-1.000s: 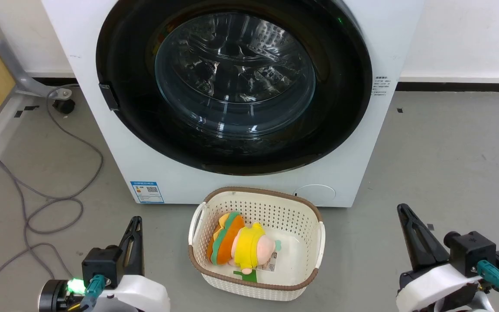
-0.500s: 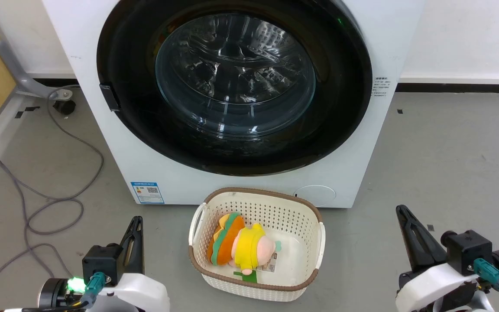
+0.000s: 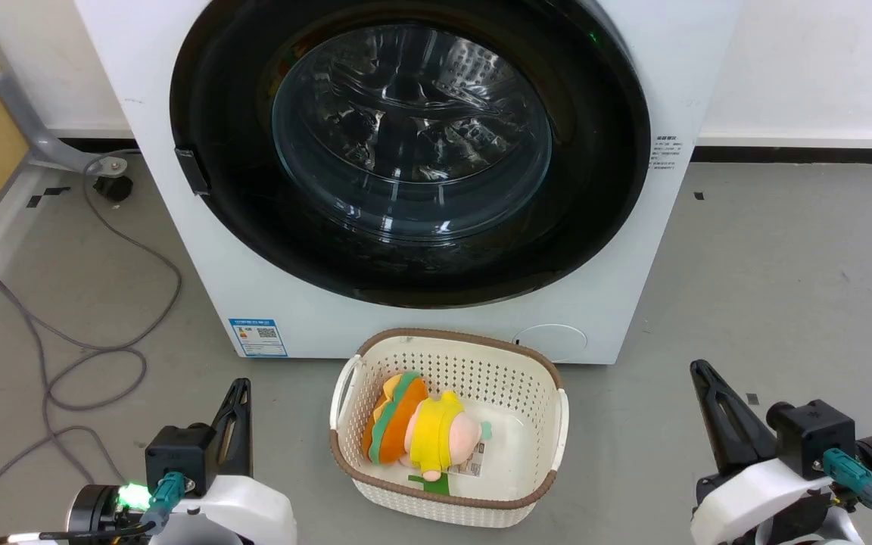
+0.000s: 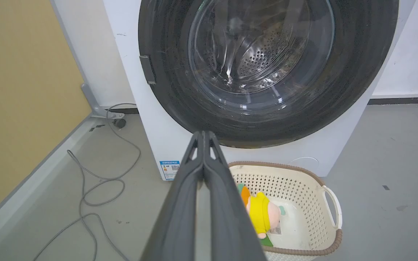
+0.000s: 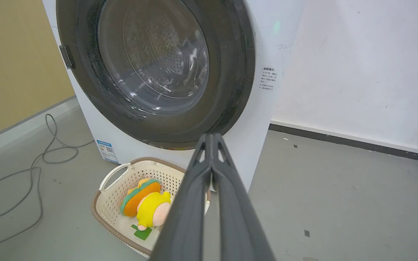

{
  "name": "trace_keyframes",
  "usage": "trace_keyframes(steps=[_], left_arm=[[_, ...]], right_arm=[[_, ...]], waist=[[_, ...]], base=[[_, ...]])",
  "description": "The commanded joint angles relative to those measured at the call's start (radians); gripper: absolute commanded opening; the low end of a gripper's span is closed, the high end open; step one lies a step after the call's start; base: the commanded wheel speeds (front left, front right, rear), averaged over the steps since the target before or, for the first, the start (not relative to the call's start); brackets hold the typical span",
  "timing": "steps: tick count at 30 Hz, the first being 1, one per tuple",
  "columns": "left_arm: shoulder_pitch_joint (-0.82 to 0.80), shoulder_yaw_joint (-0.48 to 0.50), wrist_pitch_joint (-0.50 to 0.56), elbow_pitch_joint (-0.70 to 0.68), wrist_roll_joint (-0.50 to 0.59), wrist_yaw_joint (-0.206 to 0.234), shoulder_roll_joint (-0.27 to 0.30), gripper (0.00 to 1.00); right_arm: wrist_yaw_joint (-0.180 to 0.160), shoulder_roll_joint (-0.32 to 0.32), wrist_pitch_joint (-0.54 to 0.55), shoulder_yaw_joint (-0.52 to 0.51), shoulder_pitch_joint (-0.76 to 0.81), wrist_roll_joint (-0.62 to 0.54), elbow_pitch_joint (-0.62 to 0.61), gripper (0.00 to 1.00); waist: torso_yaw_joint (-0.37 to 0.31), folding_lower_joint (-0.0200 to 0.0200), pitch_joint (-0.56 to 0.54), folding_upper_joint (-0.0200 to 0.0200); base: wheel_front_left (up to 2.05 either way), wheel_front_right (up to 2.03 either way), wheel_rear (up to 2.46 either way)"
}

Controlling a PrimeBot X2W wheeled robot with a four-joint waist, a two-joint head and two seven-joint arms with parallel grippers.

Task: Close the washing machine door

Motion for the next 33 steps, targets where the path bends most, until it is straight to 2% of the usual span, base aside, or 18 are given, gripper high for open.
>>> trace_keyframes(steps=[1,33], left_arm=[[-0.015,0.002,0.0,-0.004,0.005,-0.004,-0.001,0.0],[-0.015,0.002,0.0,-0.004,0.005,-0.004,-0.001,0.0]], right_arm=[[-0.001,0.005,0.0,0.0,0.018,-0.008,-0.006,0.0],[-0.001,0.005,0.0,0.0,0.018,-0.008,-0.006,0.0]], waist=[[0.0,0.0,0.0,-0.0001],[0.0,0.0,0.0,-0.0001]], base=[[0.0,0.0,0.0],[0.0,0.0,0.0]])
